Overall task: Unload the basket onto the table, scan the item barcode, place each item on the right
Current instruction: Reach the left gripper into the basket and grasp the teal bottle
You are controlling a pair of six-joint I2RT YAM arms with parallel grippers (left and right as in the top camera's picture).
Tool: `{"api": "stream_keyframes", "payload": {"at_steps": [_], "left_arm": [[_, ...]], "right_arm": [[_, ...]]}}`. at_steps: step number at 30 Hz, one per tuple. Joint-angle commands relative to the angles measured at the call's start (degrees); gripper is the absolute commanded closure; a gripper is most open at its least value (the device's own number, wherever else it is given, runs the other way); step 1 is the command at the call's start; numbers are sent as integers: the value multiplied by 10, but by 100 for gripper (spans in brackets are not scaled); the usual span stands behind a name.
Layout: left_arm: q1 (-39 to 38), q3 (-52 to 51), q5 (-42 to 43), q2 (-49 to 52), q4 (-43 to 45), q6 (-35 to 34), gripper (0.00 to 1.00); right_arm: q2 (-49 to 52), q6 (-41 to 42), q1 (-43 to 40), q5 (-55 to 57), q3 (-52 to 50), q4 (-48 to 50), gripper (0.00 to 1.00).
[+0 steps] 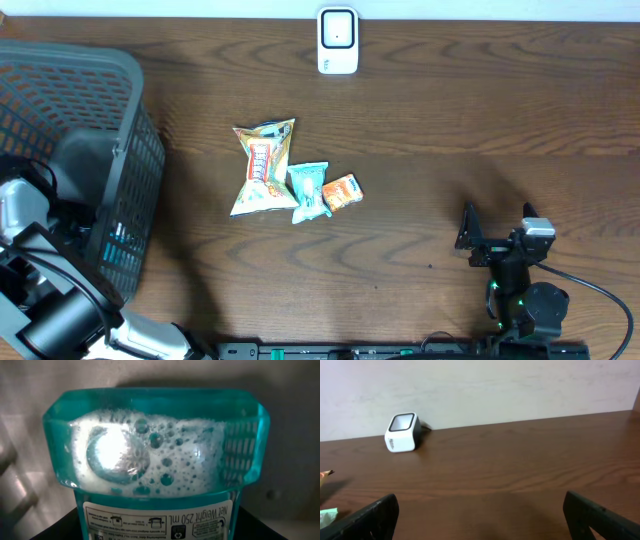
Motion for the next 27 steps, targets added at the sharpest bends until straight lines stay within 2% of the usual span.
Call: {"api": "stream_keyframes", "payload": {"at_steps": [1,15,22,27], "left_arm": [[-2,22,24,-26,-30,10,66],[-2,29,24,-195,-8,10,66],[-2,69,27,-304,22,-2,66],[-2,116,128,-377,52,-15,65]], "right_arm": [[0,4,3,2,-1,-2,1],[0,5,3,2,-1,-2,1],[0,4,3,2,-1,-2,1],[0,5,3,2,-1,-2,1]]}}
